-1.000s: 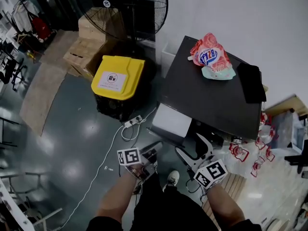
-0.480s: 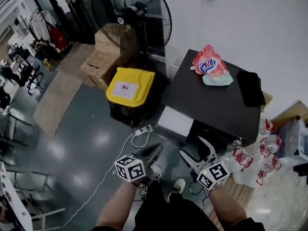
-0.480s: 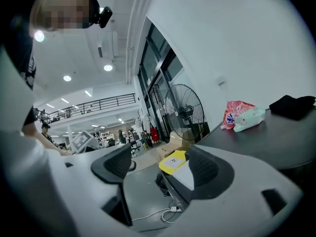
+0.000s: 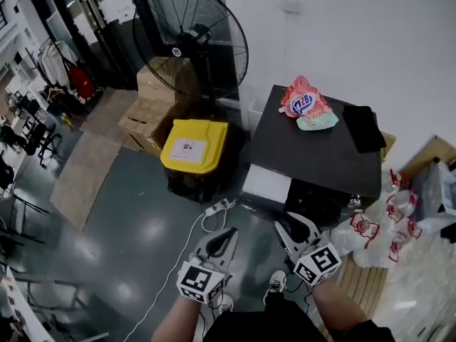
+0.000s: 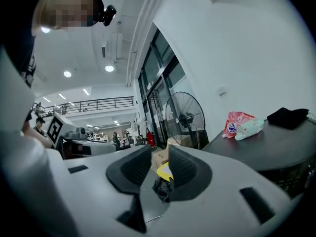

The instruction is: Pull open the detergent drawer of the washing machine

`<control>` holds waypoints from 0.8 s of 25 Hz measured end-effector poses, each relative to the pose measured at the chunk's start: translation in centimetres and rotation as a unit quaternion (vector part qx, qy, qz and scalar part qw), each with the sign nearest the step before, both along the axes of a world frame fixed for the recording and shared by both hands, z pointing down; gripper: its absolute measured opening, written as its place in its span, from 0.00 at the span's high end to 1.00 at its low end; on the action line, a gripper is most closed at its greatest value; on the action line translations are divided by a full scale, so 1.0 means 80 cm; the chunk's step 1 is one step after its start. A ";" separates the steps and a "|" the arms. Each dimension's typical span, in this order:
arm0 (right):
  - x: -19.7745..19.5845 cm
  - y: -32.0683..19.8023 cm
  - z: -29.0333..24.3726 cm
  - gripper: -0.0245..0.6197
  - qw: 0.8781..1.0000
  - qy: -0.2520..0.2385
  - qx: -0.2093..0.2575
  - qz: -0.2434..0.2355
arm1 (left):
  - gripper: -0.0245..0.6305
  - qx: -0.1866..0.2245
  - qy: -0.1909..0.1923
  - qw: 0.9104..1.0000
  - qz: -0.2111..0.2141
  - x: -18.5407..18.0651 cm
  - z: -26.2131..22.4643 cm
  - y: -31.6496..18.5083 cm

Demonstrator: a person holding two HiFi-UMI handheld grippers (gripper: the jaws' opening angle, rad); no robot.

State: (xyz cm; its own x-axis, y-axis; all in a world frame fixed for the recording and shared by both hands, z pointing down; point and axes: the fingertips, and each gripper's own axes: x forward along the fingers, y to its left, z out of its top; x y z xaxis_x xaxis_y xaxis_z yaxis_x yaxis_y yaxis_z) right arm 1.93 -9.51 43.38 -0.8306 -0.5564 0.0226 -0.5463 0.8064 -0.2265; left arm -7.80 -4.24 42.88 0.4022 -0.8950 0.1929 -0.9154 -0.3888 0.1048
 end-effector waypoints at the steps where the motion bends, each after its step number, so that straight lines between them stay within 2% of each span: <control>1: -0.003 0.007 -0.004 0.85 1.000 0.002 0.002 0.014 | 0.95 0.003 -0.001 1.000 0.006 -0.006 0.001 0.007; 2: -0.006 0.016 -0.008 0.96 1.000 0.004 0.005 0.028 | 0.95 0.004 0.001 1.000 0.013 -0.013 0.004 0.014; 7: -0.026 0.075 -0.023 0.96 0.996 0.016 0.014 0.090 | 0.95 -0.001 0.025 0.999 0.045 -0.047 0.005 0.065; 12: -0.032 0.140 -0.023 0.96 0.988 0.046 0.014 0.146 | 0.95 0.003 0.020 0.996 0.089 -0.060 0.006 0.112; 16: -0.030 0.189 -0.025 0.96 0.984 0.053 0.014 0.172 | 0.95 -0.004 0.025 0.993 0.112 -0.058 0.009 0.141; 20: -0.014 0.231 -0.034 0.96 0.979 0.064 0.018 0.191 | 0.95 0.006 0.021 0.991 0.134 -0.036 0.002 0.168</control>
